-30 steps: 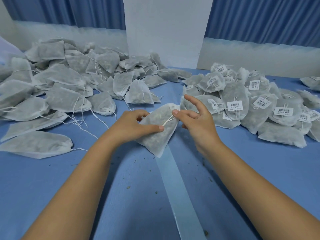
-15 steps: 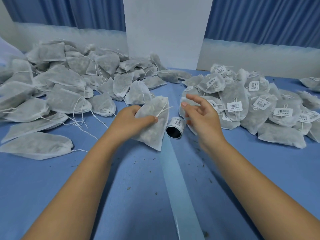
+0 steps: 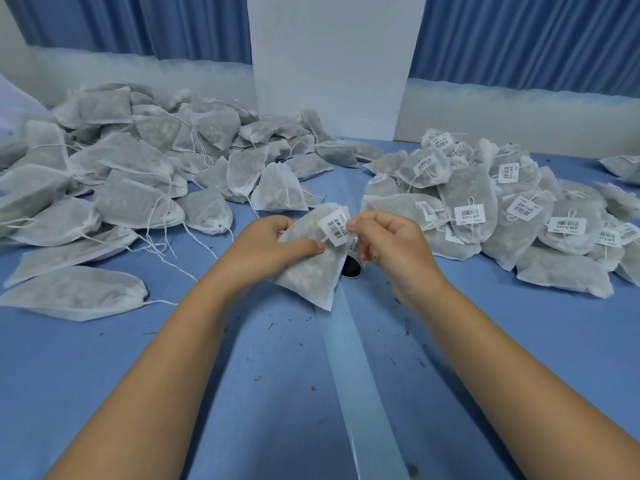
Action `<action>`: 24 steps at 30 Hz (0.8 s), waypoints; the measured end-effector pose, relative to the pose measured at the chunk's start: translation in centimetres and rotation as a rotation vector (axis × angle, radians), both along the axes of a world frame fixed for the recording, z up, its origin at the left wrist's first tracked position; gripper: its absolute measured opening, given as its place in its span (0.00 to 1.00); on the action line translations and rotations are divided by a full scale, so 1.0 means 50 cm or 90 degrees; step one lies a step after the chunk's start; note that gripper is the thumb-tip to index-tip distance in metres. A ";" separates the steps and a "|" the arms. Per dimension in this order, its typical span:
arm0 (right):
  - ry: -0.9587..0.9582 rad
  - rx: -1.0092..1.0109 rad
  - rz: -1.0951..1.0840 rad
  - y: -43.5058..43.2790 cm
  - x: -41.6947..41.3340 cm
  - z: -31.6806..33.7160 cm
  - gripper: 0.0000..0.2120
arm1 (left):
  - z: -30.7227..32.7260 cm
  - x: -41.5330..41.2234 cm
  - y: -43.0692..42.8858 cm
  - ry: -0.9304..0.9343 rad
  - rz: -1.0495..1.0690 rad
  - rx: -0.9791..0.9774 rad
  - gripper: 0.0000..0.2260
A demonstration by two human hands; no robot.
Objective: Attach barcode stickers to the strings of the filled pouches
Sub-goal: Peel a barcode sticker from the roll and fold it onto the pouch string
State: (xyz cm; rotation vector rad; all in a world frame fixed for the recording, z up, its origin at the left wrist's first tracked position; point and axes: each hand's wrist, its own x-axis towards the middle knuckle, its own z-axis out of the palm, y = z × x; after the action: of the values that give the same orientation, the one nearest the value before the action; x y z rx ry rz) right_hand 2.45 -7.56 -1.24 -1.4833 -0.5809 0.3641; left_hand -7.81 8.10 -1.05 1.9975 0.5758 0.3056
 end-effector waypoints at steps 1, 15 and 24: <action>0.002 -0.012 0.003 0.001 -0.001 -0.002 0.11 | 0.001 0.000 -0.001 -0.004 -0.003 -0.003 0.17; -0.154 -0.035 -0.043 0.005 0.003 -0.028 0.08 | 0.007 -0.003 -0.012 -0.044 -0.067 -0.071 0.26; -0.219 -0.040 -0.024 0.007 -0.007 -0.030 0.17 | -0.007 0.012 -0.012 -0.121 0.027 -0.082 0.22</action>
State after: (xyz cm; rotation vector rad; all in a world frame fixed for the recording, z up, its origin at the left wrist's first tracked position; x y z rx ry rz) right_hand 2.09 -7.23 -2.75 -1.6282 -0.8184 0.0976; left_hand -7.20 7.50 -1.37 1.8107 0.5049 0.4678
